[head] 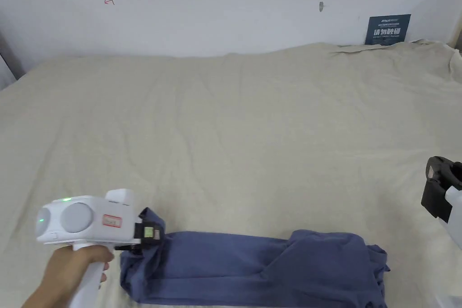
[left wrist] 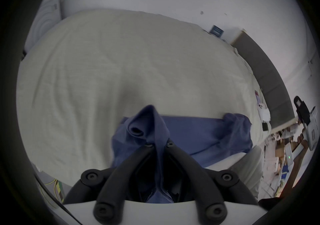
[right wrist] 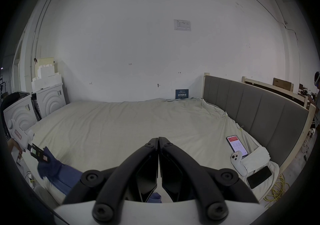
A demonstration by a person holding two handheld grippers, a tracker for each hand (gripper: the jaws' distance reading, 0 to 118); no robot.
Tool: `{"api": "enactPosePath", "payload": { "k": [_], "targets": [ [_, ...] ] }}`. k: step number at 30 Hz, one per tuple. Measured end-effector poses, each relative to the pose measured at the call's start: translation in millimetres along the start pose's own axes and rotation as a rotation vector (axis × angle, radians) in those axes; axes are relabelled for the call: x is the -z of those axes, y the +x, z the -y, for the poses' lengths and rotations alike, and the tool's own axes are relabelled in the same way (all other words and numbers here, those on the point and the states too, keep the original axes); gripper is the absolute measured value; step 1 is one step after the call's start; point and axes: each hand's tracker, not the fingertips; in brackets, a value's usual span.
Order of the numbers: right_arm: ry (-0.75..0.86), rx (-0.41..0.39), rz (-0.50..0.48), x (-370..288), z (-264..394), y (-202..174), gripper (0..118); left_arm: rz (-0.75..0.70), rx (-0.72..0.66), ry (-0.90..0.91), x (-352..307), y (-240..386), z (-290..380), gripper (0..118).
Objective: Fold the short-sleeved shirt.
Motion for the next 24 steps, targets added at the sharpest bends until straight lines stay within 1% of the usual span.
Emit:
{"api": "enactPosePath", "payload": {
  "k": [3,9,14,16,17,18,19,20,21,24],
  "targets": [
    [0.002,0.001,0.005,-3.2,0.7,3.6,1,0.026,0.037,-0.031,27.0,20.1,-0.9,3],
    [0.0,0.008,0.019,-8.3,2.8,11.3,1,0.051,0.052,-0.082,74.8,52.5,7.3,3],
    [-0.004,0.004,0.027,-10.7,4.0,15.6,1,0.008,0.063,-0.135,100.8,62.3,15.9,5],
    [-0.005,0.007,0.03,-11.7,4.6,17.5,1,0.0,0.063,-0.141,103.9,61.8,16.6,23],
    [-0.006,0.007,0.031,-11.8,4.8,18.0,1,-0.013,0.058,-0.141,103.6,62.5,17.0,40],
    [-0.008,0.007,0.032,-11.7,4.8,18.4,1,-0.007,0.051,-0.139,102.2,62.7,16.7,68],
    [-0.01,0.007,0.031,-11.7,4.9,18.7,1,-0.001,0.045,-0.13,99.5,62.5,15.8,87],
    [-0.011,0.007,0.031,-11.7,5.0,18.9,1,0.008,0.041,-0.112,94.8,62.2,15.5,102],
    [-0.012,0.008,0.03,-11.5,4.9,18.9,1,0.013,0.043,-0.102,88.7,63.6,16.4,110],
    [-0.011,0.008,0.027,-10.9,3.7,17.5,1,0.052,0.055,-0.006,65.7,59.6,12.2,110]
  ]
}}
